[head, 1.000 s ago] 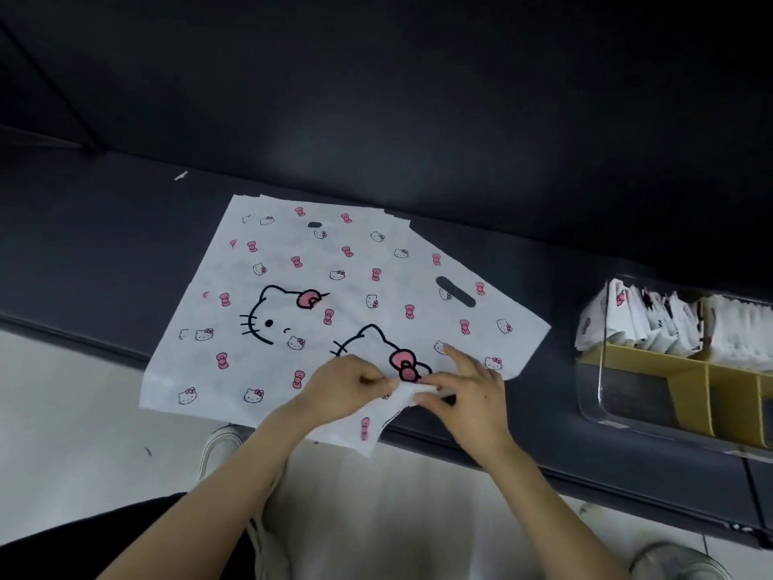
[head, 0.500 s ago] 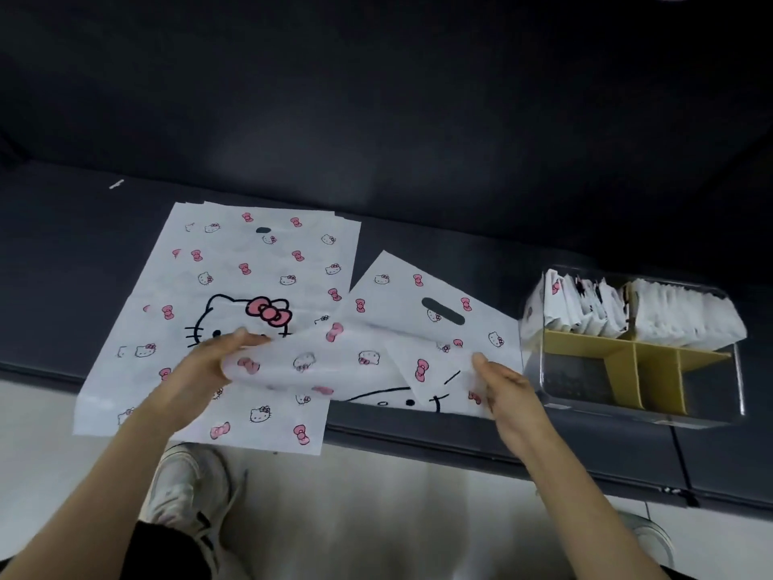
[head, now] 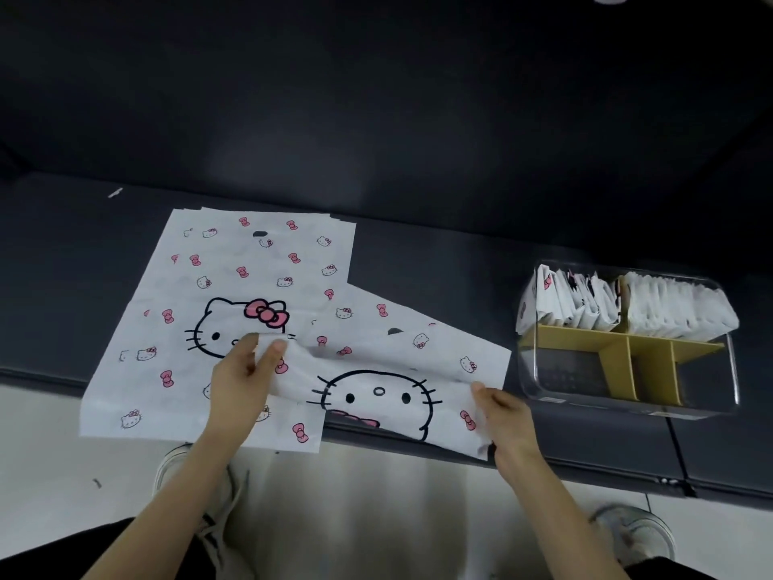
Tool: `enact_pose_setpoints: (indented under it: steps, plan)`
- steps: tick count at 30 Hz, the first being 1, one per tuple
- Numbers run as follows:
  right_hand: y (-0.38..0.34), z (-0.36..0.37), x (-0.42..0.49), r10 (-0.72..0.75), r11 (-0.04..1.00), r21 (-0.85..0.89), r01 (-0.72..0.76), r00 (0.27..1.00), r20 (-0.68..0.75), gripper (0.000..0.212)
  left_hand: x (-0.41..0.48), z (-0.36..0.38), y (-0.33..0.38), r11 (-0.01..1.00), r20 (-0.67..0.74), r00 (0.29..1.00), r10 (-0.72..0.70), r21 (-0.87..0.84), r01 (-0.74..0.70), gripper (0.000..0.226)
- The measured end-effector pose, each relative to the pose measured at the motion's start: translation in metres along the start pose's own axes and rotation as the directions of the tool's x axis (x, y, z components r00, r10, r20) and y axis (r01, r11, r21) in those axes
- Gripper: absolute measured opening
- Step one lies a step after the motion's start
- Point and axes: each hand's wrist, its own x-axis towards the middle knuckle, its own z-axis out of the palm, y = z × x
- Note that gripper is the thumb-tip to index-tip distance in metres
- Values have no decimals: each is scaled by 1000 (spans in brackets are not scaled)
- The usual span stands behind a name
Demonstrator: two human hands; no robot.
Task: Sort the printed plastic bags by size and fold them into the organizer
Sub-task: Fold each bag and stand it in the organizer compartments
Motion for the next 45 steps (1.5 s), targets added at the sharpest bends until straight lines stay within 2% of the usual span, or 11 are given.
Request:
enact_pose_setpoints:
  steps: [2, 7, 10, 15, 20, 23, 25, 27, 32, 38, 45]
  plan:
    - [-4, 12, 0, -37, 996, -79, 40, 998, 42, 32, -3, -12, 5, 1000, 54, 998, -25, -16, 26, 24]
    - [-19, 14, -3, -39, 999, 22, 38, 997, 65, 21, -2, -10, -6, 997, 217, 974, -66, 39, 59, 63]
    - [-10, -2, -4, -89, 996, -21, 88, 996, -20, 29, 0, 12, -13, 984, 167, 980, -108, 156, 82, 57]
    - [9, -14, 10, -205, 952, -280, 127, 941, -270, 41, 4, 37, -16, 979, 114, 981, -157, 151, 139, 52]
    - [11, -9, 16, -286, 888, -426, 175, 934, -213, 46, -3, 38, -28, 926, 176, 978, -111, 376, 37, 43]
    - [13, -6, 18, -309, 862, -469, 193, 933, -184, 45, -11, 33, -38, 843, 155, 987, 45, 523, -121, 39]
    - [12, -4, 19, -309, 850, -489, 194, 937, -165, 43, -18, 32, -44, 687, 129, 950, 285, 664, -296, 43]
    - [12, -2, 20, -308, 844, -499, 196, 939, -154, 41, -22, 40, -41, 584, 218, 899, 381, 697, -416, 46]
    - [1, 8, 19, -290, 866, -467, 178, 940, -180, 43, -27, 81, -28, 492, 473, 844, 254, 688, -534, 61]
    - [-17, 23, 25, -232, 941, -300, 153, 941, -246, 40, -3, 100, -19, 485, 480, 870, 112, 738, -470, 70]
    - [-8, 13, 24, -326, 886, -374, 274, 942, -81, 44, -20, 87, -48, 527, 474, 873, 115, 715, -458, 66]
